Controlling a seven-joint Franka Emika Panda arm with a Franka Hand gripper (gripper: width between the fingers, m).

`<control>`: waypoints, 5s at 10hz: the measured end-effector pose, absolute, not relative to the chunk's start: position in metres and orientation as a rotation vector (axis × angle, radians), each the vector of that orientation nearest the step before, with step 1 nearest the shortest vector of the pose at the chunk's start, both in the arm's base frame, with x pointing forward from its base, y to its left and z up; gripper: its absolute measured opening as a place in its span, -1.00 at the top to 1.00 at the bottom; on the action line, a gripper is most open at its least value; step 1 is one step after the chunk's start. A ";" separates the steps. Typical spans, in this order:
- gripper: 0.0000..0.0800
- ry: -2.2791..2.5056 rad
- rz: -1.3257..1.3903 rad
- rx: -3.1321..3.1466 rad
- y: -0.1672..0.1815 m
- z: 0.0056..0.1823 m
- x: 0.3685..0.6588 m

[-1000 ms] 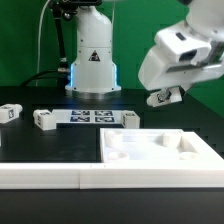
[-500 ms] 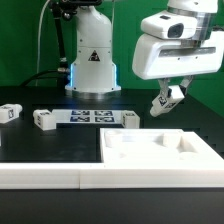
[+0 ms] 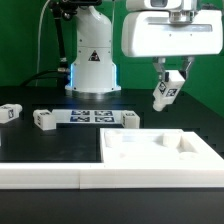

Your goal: Assemble one leg

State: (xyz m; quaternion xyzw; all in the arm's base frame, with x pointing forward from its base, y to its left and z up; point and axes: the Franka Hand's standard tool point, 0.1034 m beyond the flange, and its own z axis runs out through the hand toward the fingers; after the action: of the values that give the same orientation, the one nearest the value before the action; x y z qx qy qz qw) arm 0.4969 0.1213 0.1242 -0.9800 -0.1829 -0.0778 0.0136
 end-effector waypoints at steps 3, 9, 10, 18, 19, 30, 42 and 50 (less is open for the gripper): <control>0.27 -0.568 -0.341 -3.037 0.120 0.119 0.492; 0.27 -0.337 -0.303 -3.028 0.108 0.135 0.514; 0.27 -0.327 -0.331 -3.020 0.107 0.137 0.527; 0.27 -0.332 -0.830 -2.956 0.097 0.137 0.557; 0.27 -0.330 -0.851 -2.945 0.101 0.141 0.572; 0.27 -0.323 -0.893 -2.921 0.109 0.115 0.607; 0.27 -0.336 -0.920 -2.909 0.117 0.089 0.612; -0.59 -0.338 -0.903 -2.913 0.118 0.083 0.609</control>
Offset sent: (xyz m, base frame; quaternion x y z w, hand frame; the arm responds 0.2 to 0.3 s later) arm 0.0000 0.0000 0.0000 0.0000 0.0000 0.0000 1.0000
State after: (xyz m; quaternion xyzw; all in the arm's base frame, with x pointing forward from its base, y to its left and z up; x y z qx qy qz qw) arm 0.6093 0.1181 0.0833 -0.9487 -0.1100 -0.2942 0.0366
